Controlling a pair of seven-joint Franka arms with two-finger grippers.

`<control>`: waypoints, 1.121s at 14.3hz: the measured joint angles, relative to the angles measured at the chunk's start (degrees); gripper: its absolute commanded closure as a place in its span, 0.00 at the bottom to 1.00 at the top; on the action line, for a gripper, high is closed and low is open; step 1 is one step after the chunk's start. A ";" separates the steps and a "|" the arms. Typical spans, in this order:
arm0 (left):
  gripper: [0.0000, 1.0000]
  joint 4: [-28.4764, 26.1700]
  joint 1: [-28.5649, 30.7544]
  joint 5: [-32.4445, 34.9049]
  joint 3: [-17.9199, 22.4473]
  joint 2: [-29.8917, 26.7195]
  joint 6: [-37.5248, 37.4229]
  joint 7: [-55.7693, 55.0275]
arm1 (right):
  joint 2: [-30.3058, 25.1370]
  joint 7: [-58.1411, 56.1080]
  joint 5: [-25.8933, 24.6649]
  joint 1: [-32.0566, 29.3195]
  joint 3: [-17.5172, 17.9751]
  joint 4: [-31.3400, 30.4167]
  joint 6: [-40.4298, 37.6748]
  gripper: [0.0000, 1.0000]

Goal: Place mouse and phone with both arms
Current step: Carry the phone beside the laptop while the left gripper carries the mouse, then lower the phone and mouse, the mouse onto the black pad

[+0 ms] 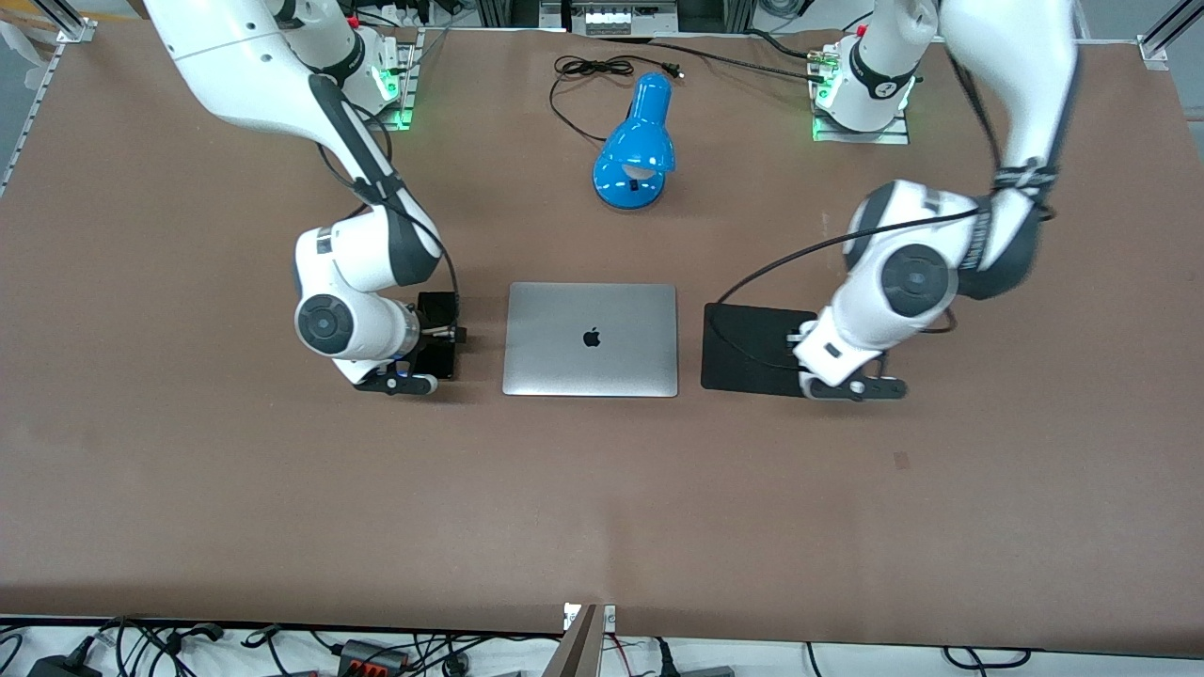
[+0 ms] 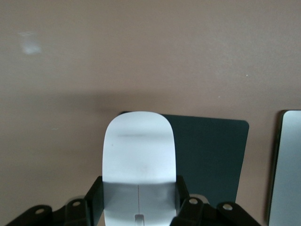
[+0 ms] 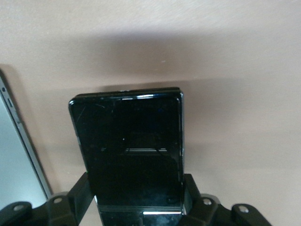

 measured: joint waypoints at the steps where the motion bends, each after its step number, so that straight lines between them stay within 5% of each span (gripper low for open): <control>1: 0.59 -3.41 -1.07 0.02 -0.02 0.09 4.91 -1.54 | 0.56 0.16 0.56 0.56 0.00 0.02 0.64 0.75; 5: 0.58 -13.78 -2.08 0.07 0.00 1.76 20.98 -3.71 | 1.52 0.49 0.93 2.14 0.00 0.07 1.12 0.75; 12: 0.51 -15.04 -2.95 0.07 0.00 2.97 24.44 -5.16 | 3.15 0.50 0.90 2.70 -0.02 0.67 3.51 0.74; 13: 0.36 -15.05 -2.95 0.07 0.00 2.97 24.60 -5.17 | 3.21 0.50 0.90 2.70 -0.03 0.81 3.44 0.44; 14: 0.24 -15.05 -2.96 0.08 0.00 3.01 24.64 -5.18 | 3.23 0.50 0.90 2.70 -0.05 0.87 3.50 0.00; 16: 0.00 -15.07 -2.97 0.08 -0.01 3.15 25.12 -5.18 | 3.24 0.50 0.90 2.70 -0.09 0.91 3.51 0.00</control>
